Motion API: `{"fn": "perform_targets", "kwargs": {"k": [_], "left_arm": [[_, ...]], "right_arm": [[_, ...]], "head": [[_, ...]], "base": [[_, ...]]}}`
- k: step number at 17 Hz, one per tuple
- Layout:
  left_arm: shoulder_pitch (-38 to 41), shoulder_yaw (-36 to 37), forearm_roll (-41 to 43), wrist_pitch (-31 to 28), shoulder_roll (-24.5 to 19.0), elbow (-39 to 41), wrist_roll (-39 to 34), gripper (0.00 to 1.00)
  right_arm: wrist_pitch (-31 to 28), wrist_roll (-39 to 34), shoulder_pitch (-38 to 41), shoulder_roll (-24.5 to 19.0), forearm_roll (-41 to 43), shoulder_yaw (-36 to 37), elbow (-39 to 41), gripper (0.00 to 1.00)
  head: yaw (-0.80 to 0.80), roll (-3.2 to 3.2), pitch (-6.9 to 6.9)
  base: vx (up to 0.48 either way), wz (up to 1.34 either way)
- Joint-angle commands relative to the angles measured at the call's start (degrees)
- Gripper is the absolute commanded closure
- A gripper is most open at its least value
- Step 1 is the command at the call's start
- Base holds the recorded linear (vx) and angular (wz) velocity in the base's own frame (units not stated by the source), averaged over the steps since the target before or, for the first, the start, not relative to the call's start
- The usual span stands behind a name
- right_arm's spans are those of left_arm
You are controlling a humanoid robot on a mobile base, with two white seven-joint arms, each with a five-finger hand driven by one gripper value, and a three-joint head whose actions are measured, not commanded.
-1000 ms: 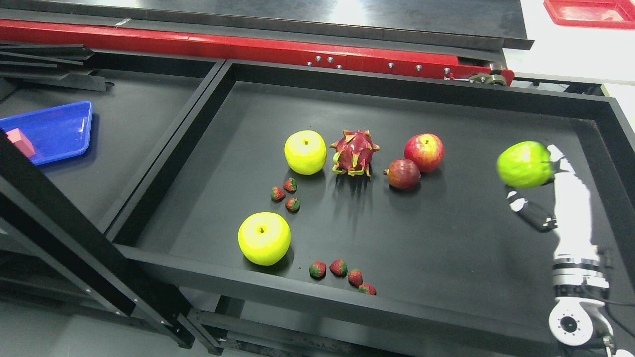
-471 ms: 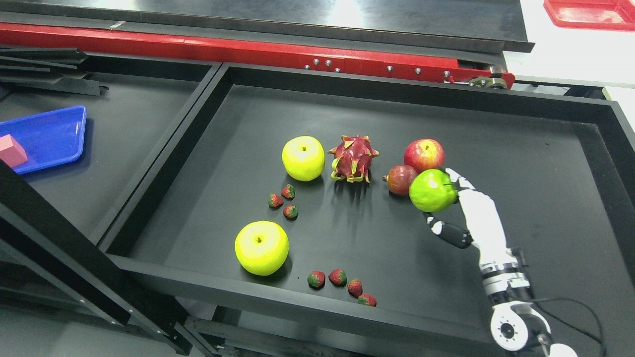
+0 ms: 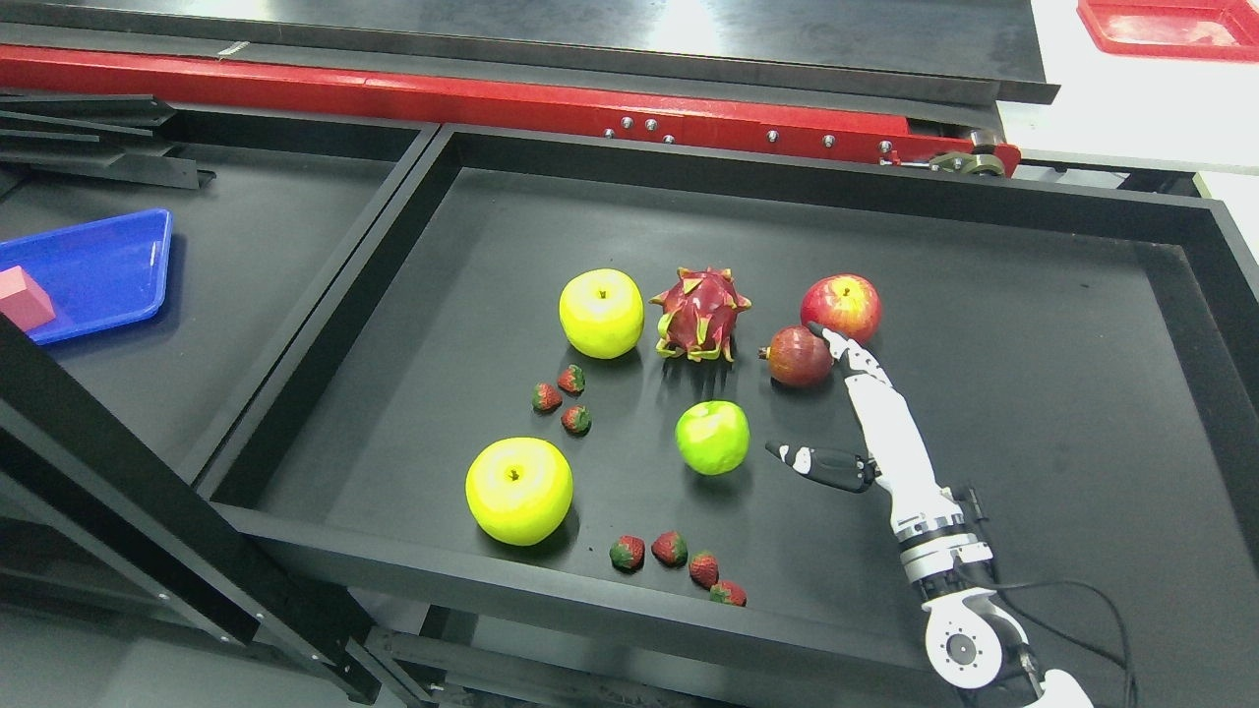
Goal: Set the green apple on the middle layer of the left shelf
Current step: 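Open the right hand and withdraw it from the green apple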
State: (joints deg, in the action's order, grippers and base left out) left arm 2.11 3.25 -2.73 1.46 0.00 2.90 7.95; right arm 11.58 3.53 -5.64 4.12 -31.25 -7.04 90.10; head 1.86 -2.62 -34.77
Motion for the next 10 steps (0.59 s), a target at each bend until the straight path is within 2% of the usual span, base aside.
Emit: {"fn": "perform_targets", "kwargs": {"k": [1, 3, 10], "left_arm": [[0.0, 0.0, 0.0, -0.05, -1.0, 0.0, -0.04, 0.0], [0.0, 0.0, 0.0, 0.04, -1.0, 0.0, 0.04, 0.0], [0.0, 0.0, 0.0, -0.05, -1.0, 0.0, 0.04, 0.0]], "right_arm": [[2.22, 0.07, 0.28, -3.12, 20.13, 5.19, -0.54, 0.0], [2.57, 0.07, 1.15, -3.12, 26.74, 6.95, -0.54, 0.0], [2.57, -0.1, 3.52, -3.12, 33.54, 6.87, -0.46, 0.0]], "head": [[0.0, 0.0, 0.0], [0.0, 0.0, 0.0], [0.0, 0.0, 0.0]], "base": [[0.0, 0.0], [0.0, 0.0], [0.0, 0.0]]}}
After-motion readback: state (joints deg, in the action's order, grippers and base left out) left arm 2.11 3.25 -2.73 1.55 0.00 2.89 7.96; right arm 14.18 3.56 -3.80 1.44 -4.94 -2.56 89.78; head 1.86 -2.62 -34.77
